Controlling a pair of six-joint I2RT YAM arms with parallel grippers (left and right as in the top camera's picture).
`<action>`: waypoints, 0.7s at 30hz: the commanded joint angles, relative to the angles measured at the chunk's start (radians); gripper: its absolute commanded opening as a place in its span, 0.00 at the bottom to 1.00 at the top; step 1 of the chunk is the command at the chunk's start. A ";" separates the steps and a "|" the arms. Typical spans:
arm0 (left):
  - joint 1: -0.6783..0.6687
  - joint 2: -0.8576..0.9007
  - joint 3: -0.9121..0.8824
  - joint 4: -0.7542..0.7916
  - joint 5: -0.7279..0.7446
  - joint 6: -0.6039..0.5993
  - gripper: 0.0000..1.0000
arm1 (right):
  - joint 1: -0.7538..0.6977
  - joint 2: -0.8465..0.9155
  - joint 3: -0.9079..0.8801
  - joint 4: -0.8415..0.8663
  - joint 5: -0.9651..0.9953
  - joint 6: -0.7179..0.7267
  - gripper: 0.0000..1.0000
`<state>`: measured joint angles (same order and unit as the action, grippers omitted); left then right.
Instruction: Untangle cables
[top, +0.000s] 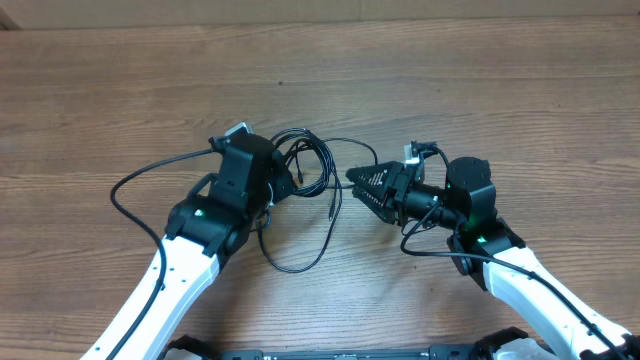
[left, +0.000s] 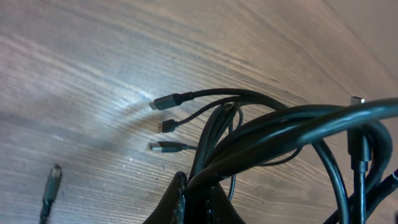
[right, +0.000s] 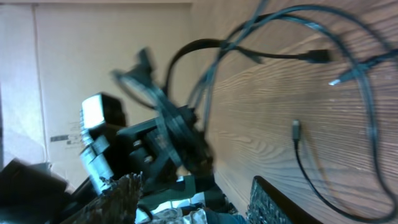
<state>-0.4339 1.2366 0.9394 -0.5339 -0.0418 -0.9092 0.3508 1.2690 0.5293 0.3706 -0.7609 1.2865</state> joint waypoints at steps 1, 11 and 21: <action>0.001 0.039 0.006 0.007 0.020 -0.129 0.04 | 0.009 -0.006 0.007 0.017 0.028 -0.021 0.50; -0.018 0.043 0.006 0.012 0.051 -0.173 0.04 | 0.010 -0.006 0.007 0.014 0.080 -0.221 0.45; -0.097 0.044 0.006 0.034 0.001 -0.222 0.04 | 0.045 -0.004 0.007 0.009 0.092 -0.272 0.41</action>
<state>-0.5243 1.2789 0.9394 -0.5125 -0.0196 -1.1030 0.3695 1.2690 0.5293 0.3737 -0.6815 1.0458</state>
